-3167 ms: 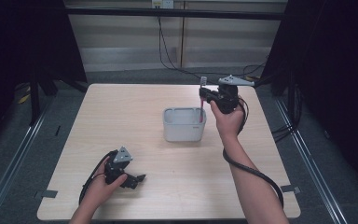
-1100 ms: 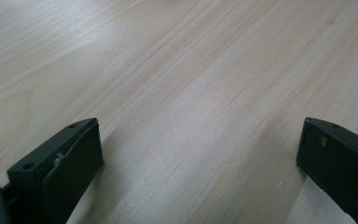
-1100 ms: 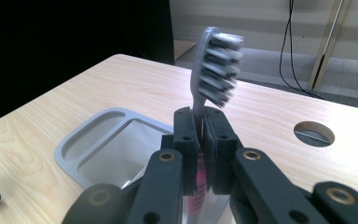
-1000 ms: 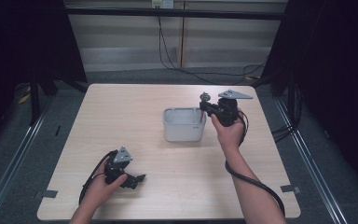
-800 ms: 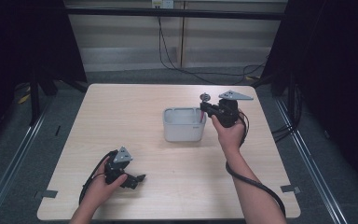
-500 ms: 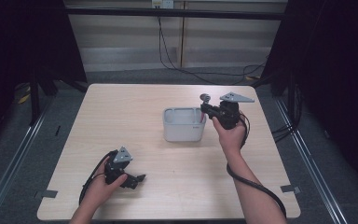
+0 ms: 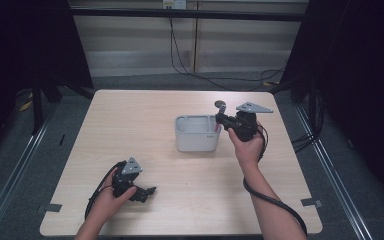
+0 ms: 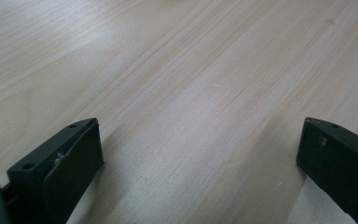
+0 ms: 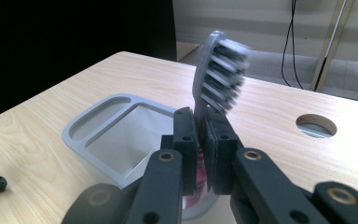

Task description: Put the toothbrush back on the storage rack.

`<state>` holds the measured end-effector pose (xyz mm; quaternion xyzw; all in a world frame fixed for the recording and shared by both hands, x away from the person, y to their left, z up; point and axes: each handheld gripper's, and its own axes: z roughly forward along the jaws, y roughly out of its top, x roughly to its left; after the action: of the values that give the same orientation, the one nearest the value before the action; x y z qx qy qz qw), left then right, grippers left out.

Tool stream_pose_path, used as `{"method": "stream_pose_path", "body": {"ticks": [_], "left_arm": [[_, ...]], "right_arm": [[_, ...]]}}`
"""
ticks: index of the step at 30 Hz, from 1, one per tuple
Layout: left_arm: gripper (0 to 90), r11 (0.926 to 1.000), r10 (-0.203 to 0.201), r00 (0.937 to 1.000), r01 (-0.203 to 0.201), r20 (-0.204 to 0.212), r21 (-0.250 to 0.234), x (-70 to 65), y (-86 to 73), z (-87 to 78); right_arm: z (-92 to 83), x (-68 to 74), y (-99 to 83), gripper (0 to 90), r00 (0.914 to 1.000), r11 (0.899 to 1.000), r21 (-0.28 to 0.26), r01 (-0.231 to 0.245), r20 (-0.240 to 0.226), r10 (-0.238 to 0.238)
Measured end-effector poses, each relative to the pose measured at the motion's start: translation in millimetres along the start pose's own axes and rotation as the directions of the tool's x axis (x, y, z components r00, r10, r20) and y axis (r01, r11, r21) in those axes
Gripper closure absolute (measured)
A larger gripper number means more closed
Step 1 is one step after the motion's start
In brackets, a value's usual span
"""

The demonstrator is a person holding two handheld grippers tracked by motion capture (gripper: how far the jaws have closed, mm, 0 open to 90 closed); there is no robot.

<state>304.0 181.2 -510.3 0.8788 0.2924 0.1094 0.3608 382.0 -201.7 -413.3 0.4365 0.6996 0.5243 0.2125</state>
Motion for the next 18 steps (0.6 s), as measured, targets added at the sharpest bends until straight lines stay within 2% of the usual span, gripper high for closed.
{"method": "stream_pose_path", "body": {"ticks": [18], "left_arm": [[0.0,1.0000,0.001,1.0000,-0.001,0.000,0.000,0.0,0.0,0.0]], "right_arm": [[-1.2,2.0,-7.6,83.9,0.9999,1.000,0.006,0.003,-0.011,-0.003]]}}
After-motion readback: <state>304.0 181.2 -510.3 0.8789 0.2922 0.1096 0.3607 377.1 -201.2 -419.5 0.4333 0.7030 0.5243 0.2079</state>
